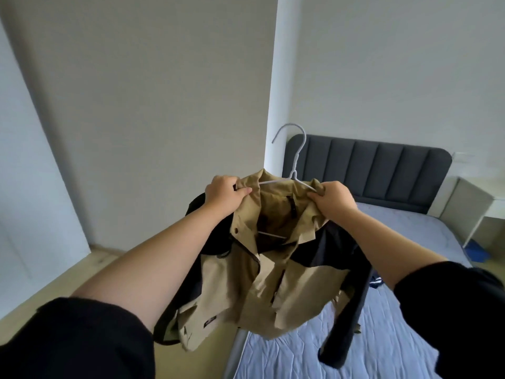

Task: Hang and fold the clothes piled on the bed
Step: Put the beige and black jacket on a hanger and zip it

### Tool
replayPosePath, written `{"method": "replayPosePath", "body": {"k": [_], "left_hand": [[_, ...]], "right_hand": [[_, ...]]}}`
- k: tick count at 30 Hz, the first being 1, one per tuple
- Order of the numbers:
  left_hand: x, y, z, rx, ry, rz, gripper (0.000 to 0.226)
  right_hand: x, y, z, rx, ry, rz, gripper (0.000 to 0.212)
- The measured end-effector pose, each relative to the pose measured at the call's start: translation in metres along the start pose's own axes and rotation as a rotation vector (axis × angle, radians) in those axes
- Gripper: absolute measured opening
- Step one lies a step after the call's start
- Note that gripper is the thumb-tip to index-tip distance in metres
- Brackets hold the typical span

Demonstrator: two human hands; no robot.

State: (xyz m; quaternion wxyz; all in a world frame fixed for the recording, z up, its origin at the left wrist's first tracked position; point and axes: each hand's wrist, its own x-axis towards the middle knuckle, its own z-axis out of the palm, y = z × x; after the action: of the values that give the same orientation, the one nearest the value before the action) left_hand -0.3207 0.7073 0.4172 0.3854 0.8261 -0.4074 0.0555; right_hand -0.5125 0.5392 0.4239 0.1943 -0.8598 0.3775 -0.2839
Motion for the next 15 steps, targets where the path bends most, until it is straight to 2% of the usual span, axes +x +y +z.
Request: {"method": "replayPosePath", "body": {"k": [1,5,6,7,9,10,11,13,15], "left_hand": [[0.001,0.003,-0.004,0.003,-0.008,0.024,0.029],[0.003,0.015,-0.016,-0.077,0.149,0.31,0.056],[0.003,0.015,-0.017,-0.04,0.093,0.35,0.053],[0.003,0.013,-0.017,0.011,-0.009,0.352,0.046],[0.001,0.007,-0.013,0.145,-0.168,0.299,0.015],[0.0,0.006,-0.012,0.182,-0.157,0.294,0.011],[-0.002,0.005,-0.011,0.205,-0.125,0.283,0.023],[-0.006,0.004,-0.008,0.174,-0.047,0.227,0.032],[-0.014,0.003,0.0,0.134,0.062,0.149,0.03]], "right_hand": [[-0.004,-0.002,0.002,0.003,0.078,0.002,0.032],[-0.012,-0.012,-0.002,-0.082,0.307,0.016,0.029],[-0.013,-0.014,-0.005,-0.089,0.342,0.012,0.027],[-0.014,-0.015,-0.007,-0.086,0.369,0.008,0.025],[-0.017,-0.016,-0.008,-0.084,0.382,-0.007,0.024],[-0.019,-0.016,-0.007,-0.09,0.373,-0.021,0.024],[-0.023,-0.015,-0.005,-0.102,0.357,-0.034,0.026],[-0.03,-0.014,-0.003,-0.09,0.312,-0.065,0.028],[-0.035,-0.013,-0.005,0.053,0.236,-0.08,0.024]]}}
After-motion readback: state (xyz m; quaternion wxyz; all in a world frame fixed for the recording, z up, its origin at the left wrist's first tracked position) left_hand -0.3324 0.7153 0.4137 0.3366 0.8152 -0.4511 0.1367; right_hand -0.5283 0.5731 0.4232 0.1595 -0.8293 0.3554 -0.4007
